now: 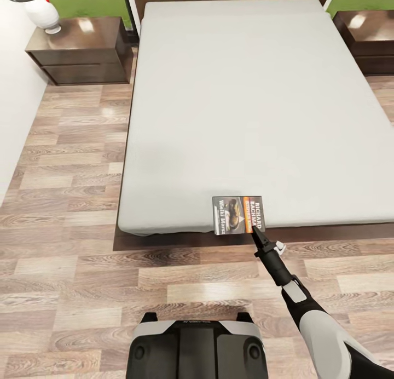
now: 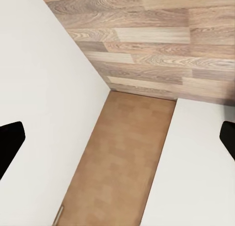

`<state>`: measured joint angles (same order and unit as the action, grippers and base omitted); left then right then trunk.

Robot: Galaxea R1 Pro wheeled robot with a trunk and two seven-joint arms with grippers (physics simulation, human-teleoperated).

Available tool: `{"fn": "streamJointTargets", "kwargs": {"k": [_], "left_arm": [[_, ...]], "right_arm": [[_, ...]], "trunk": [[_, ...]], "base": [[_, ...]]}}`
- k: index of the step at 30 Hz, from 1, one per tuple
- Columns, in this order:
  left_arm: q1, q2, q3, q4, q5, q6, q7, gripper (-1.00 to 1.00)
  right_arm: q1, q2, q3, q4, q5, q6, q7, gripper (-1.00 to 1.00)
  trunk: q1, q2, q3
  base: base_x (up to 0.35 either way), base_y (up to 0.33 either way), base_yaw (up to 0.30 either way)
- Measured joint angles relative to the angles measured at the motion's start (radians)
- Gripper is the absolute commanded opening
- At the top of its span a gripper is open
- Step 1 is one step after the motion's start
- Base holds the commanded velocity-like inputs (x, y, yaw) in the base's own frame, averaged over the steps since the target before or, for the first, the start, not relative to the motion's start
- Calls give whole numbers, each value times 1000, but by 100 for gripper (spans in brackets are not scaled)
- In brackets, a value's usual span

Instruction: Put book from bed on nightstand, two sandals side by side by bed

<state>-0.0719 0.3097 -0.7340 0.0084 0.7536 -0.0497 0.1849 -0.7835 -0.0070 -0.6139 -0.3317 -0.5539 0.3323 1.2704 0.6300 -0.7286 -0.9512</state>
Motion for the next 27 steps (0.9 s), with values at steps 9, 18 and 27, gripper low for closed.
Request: {"fn": "streamJointTargets", "kwargs": {"k": [9,18,27], "left_arm": [[0,0,0,1,1,-3,1,100],[0,0,0,0,1,-4,1,100],[0,0,0,1,1,-5,0,100]], "right_arm": [[0,2,2,1,0,2,-1,-100],[0,2,25,2,1,3,-4,-100],[0,4,56,3,1,2,-3,-100]], "trunk": [[-35,63,28],[-69,126,57],[-104,189,85]], "base": [[0,0,0],[0,0,0],[0,0,0]]}}
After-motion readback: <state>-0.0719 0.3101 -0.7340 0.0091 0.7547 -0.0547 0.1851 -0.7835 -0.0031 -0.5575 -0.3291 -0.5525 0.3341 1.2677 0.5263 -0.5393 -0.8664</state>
